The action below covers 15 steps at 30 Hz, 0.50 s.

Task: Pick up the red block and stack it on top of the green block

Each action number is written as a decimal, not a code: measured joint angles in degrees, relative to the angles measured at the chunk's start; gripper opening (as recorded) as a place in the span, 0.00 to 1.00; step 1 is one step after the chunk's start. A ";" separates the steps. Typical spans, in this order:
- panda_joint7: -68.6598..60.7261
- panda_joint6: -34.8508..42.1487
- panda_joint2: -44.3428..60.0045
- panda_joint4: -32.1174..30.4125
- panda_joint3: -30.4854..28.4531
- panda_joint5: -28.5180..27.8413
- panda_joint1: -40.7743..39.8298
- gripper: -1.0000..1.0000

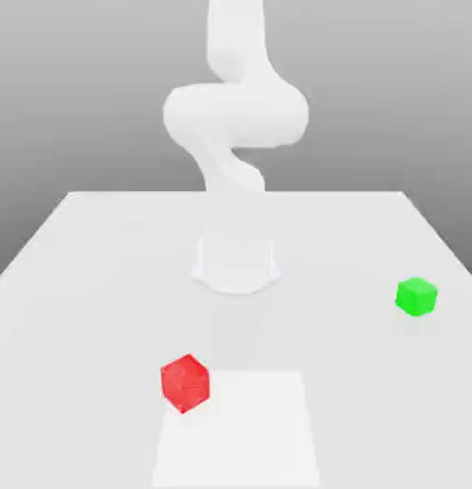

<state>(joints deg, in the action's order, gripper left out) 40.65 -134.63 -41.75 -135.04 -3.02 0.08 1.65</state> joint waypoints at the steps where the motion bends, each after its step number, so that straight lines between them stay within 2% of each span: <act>1: -2.53 -1.36 2.01 -1.53 -1.38 0.07 0.73 0.50; 15: -37.42 -20.47 30.93 -22.64 -15.51 -0.14 7.15 0.50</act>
<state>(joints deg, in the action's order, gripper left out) 3.22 -155.10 -10.81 -157.68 -18.53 -0.07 8.79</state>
